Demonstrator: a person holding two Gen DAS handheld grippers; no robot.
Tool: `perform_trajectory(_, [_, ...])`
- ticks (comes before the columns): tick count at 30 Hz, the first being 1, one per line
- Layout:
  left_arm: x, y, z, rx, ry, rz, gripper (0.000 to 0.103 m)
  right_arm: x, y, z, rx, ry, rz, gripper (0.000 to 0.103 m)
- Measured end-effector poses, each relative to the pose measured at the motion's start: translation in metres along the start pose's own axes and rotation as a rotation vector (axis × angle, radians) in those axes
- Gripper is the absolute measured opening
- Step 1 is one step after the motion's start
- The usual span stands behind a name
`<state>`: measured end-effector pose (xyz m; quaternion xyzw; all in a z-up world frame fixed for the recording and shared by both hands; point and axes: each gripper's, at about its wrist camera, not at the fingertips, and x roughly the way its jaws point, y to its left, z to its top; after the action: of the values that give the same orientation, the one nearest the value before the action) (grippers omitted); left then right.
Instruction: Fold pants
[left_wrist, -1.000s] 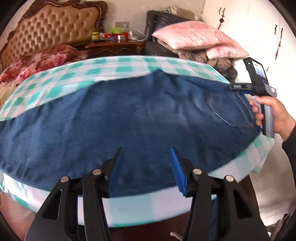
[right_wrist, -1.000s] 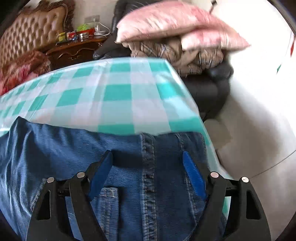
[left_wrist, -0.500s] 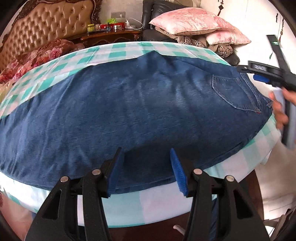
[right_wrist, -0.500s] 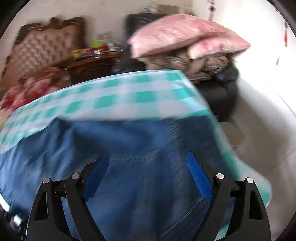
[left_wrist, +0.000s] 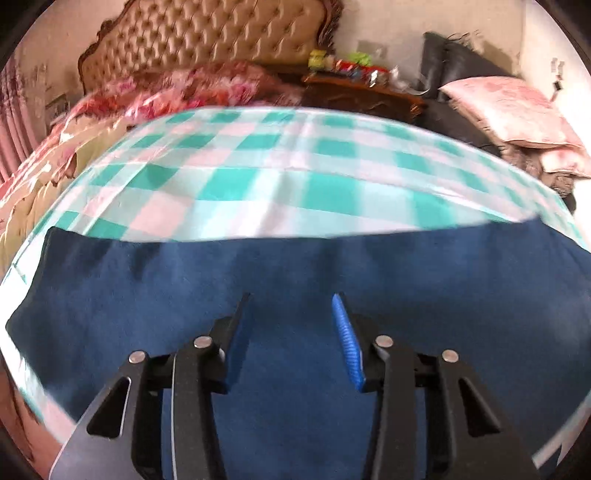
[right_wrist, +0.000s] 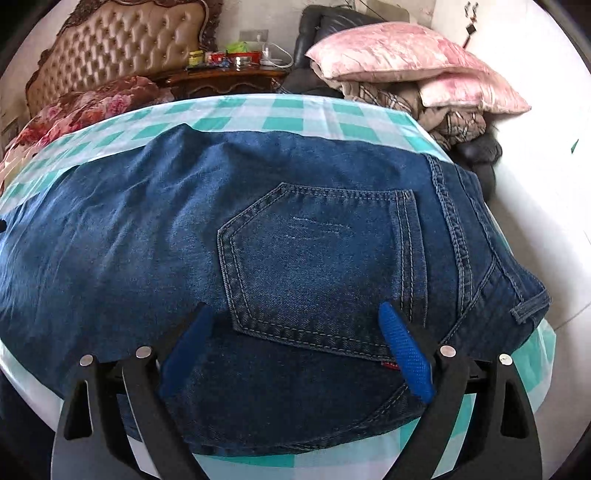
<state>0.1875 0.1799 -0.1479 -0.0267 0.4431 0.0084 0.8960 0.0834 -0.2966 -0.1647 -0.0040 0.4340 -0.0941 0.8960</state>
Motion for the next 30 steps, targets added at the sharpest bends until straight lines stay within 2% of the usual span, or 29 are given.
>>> perform_trajectory(2, [0.015, 0.018, 0.009, -0.006, 0.030, -0.048, 0.037, 0.002, 0.001, -0.001, 0.003, 0.003, -0.011, 0.088])
perform_trajectory(3, [0.017, 0.024, 0.012, -0.003, 0.020, -0.061, 0.033, 0.002, 0.002, 0.000, 0.005, 0.005, -0.015, 0.088])
perform_trajectory(4, [0.019, 0.033, 0.018, 0.002, 0.031, -0.054, 0.022, 0.003, 0.003, 0.001, 0.004, 0.007, -0.021, 0.088])
perform_trajectory(6, [0.019, 0.045, 0.022, -0.007, 0.032, -0.016, 0.023, 0.004, 0.003, 0.002, 0.003, 0.020, -0.027, 0.088])
perform_trajectory(7, [0.022, 0.059, 0.022, -0.027, 0.034, 0.027, 0.028, 0.003, 0.004, 0.003, 0.000, 0.033, -0.034, 0.088])
perform_trajectory(8, [0.024, 0.070, 0.023, -0.051, 0.034, 0.032, 0.032, 0.001, 0.006, 0.005, -0.001, 0.043, -0.049, 0.087])
perform_trajectory(10, [0.026, 0.090, 0.021, -0.079, 0.033, 0.057, 0.031, -0.008, 0.014, 0.013, -0.007, 0.021, -0.047, 0.080])
perform_trajectory(12, [0.027, 0.100, 0.023, -0.070, 0.021, 0.038, 0.031, -0.018, 0.032, 0.027, -0.021, 0.005, 0.033, 0.080])
perform_trajectory(15, [0.024, 0.109, 0.024, -0.051, 0.014, 0.118, 0.031, -0.032, 0.088, 0.057, -0.095, -0.031, 0.180, 0.079])
perform_trajectory(16, [0.021, 0.116, 0.024, -0.074, 0.003, 0.133, 0.031, -0.033, 0.113, 0.069, -0.124, -0.044, 0.229, 0.075])
perform_trajectory(18, [0.009, 0.129, 0.020, -0.145, -0.045, 0.154, 0.036, -0.029, 0.156, 0.088, -0.163, -0.055, 0.321, 0.068])
perform_trajectory(19, [0.002, 0.133, 0.017, -0.165, -0.079, 0.163, 0.042, -0.020, 0.187, 0.101, -0.192, -0.048, 0.364, 0.061])
perform_trajectory(20, [-0.013, 0.139, 0.010, -0.181, -0.147, 0.171, 0.047, -0.012, 0.205, 0.109, -0.200, -0.035, 0.388, 0.056])
perform_trajectory(21, [-0.024, 0.142, 0.004, -0.186, -0.180, 0.173, 0.050, 0.000, 0.225, 0.117, -0.205, -0.011, 0.404, 0.054])
perform_trajectory(23, [-0.042, 0.149, -0.007, -0.194, -0.207, 0.160, 0.054, 0.023, 0.254, 0.126, -0.217, 0.035, 0.410, 0.044])
perform_trajectory(26, [-0.063, 0.167, -0.027, -0.197, -0.175, 0.168, 0.054, 0.057, 0.284, 0.132, -0.267, 0.067, 0.318, 0.043])
perform_trajectory(28, [-0.071, 0.183, -0.040, -0.204, -0.163, 0.186, 0.054, 0.072, 0.285, 0.132, -0.275, 0.092, 0.275, 0.043])
perform_trajectory(30, [-0.074, 0.199, -0.046, -0.189, -0.153, 0.207, 0.047, 0.070, 0.285, 0.131, -0.283, 0.072, 0.252, 0.043])
